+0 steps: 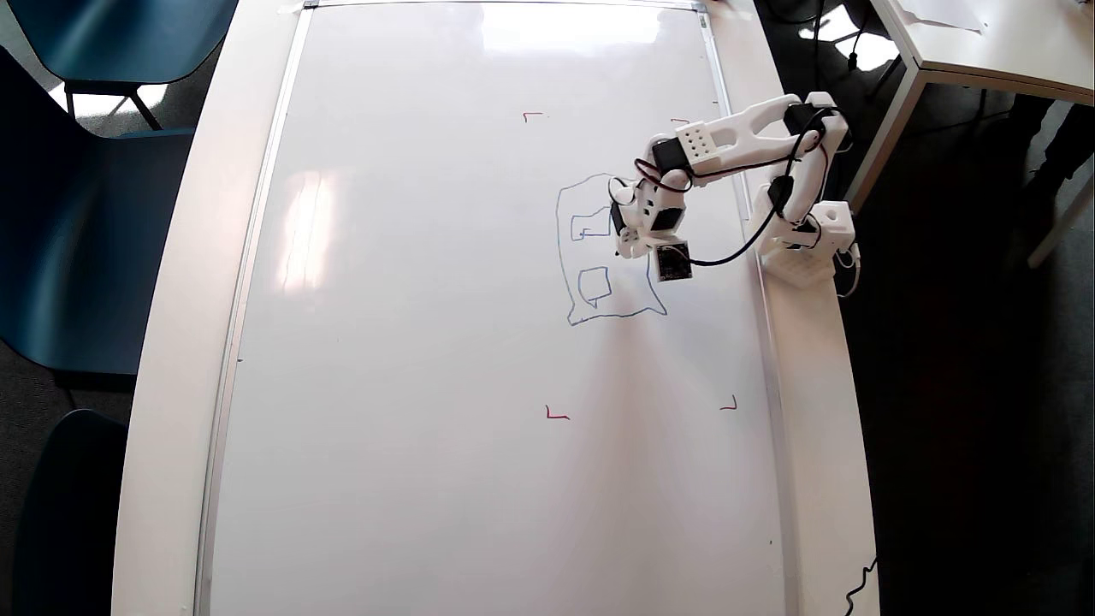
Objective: Draw on a whiteboard a robot head using a pen attached to the gripper
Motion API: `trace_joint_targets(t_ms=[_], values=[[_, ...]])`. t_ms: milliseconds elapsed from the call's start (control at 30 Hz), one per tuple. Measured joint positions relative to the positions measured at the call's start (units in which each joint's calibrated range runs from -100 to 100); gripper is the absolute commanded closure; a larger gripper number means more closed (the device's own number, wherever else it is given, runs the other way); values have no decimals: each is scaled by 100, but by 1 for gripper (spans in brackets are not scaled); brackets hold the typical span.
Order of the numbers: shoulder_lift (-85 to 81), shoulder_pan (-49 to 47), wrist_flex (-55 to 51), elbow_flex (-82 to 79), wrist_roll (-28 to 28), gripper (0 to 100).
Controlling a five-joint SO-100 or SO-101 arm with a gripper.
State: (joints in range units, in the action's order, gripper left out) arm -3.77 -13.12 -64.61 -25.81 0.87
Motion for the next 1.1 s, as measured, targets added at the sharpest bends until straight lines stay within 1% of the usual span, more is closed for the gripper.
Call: trace_joint_targets(t_ms=[167,433,1100], values=[[0,-121,8,0,0,98],[237,75,8,0,0,98],[288,90,8,0,0,98]])
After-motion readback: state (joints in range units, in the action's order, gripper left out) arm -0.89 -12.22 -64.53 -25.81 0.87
